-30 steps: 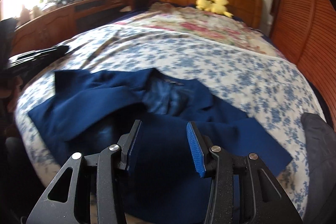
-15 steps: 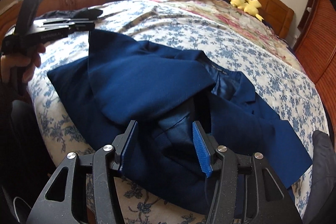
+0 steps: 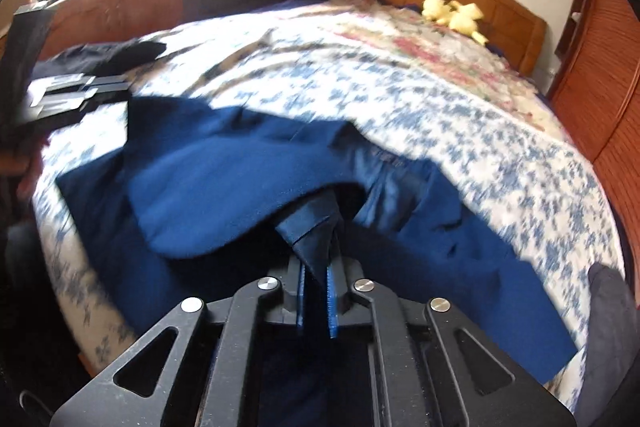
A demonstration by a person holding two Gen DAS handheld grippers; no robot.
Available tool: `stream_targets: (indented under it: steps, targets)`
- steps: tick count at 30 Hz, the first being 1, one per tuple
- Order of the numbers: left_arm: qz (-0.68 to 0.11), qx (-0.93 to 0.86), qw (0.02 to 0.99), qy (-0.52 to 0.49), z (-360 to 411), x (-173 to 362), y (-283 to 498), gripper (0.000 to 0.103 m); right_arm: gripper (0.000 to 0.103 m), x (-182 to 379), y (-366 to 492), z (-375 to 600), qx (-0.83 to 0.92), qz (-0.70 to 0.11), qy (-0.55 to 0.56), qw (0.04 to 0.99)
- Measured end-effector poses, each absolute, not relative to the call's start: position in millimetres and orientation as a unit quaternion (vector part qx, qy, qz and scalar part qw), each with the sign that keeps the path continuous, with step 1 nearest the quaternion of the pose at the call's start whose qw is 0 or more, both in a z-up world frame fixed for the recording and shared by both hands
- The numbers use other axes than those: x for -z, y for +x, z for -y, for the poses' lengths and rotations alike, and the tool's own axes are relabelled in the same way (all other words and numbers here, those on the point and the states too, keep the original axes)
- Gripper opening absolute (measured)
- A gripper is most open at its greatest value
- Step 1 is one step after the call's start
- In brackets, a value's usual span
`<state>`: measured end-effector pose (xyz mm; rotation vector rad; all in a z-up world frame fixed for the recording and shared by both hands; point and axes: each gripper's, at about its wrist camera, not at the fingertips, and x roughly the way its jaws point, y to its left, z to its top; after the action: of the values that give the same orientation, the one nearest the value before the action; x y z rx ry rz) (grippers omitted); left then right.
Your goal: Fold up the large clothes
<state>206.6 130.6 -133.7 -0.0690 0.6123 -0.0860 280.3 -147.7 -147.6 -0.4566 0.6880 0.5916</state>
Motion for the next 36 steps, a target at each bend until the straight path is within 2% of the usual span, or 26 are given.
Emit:
stream_targets:
  steps: [13,16,21,22,25,30,36]
  targets:
    - [-0.301,0.054,0.951,-0.04,-133,136,212,0.019,0.005,140,374,111,-0.226,-0.315,-0.272,0.881]
    - [-0.304,0.054,0.95,-0.043,-134,138,214,0.019,0.019,140,387,112,-0.207,-0.318,-0.263,0.887]
    - [-0.308,0.053,0.949,-0.046,-135,141,216,0.019,0.022,131,402,93,-0.191,-0.302,-0.298,0.885]
    - [-0.308,0.053,0.949,-0.046,-134,141,216,0.019,0.026,129,405,90,-0.188,-0.304,-0.298,0.885]
    - [-0.308,0.054,0.949,-0.044,-134,142,215,0.019,0.051,122,414,89,-0.174,-0.308,-0.287,0.89]
    - [-0.309,0.054,0.948,-0.046,-136,142,214,0.019,0.053,129,417,89,-0.159,-0.316,-0.298,0.887]
    - [-0.306,0.057,0.949,-0.044,-133,140,214,0.019,0.053,135,405,96,-0.21,-0.364,-0.271,0.866]
